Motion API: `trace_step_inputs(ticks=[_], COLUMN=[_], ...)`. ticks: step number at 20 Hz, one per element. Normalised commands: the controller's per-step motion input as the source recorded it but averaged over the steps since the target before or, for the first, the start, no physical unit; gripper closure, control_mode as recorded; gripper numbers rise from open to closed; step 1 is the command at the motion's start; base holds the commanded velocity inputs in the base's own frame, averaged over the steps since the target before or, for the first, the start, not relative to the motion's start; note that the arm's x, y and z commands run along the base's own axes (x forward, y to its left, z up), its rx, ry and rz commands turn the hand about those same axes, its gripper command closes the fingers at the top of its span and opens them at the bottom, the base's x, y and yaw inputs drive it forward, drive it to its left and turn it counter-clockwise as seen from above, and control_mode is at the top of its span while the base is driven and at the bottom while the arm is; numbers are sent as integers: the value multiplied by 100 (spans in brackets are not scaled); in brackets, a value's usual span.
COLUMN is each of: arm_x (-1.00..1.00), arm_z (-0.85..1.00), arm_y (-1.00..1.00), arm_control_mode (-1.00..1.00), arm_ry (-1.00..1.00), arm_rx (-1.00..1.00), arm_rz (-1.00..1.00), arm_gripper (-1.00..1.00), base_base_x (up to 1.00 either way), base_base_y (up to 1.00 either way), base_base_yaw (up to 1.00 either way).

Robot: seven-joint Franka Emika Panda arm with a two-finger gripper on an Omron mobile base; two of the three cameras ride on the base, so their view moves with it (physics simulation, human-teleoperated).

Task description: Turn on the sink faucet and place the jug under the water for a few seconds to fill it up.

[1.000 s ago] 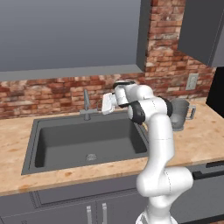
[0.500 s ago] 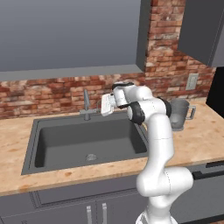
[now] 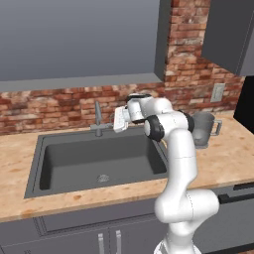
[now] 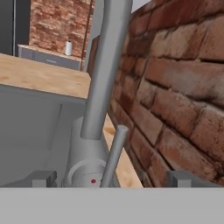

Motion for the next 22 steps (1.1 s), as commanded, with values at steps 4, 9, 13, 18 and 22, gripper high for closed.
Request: trace_step_inputs(ticks=[4,9,13,18,22], arm_x=[18,14,23,34,34], arm_z=[6,6,12,13,7], arm_y=[10,16,8,4,6], arm_control_mode=[-100,-100,-100,-100,-100], arm_ry=[0,2,5,6,6], arm_rx=[0,0,0,0,0], arm_rz=[0,0,0,0,0], arm_gripper=[-100,-100,-100,-100,-100], base_base_x=[0,0,0,0,0], base_base_y=[0,0,0,0,0], base_base_yaw=[0,0,0,0,0])
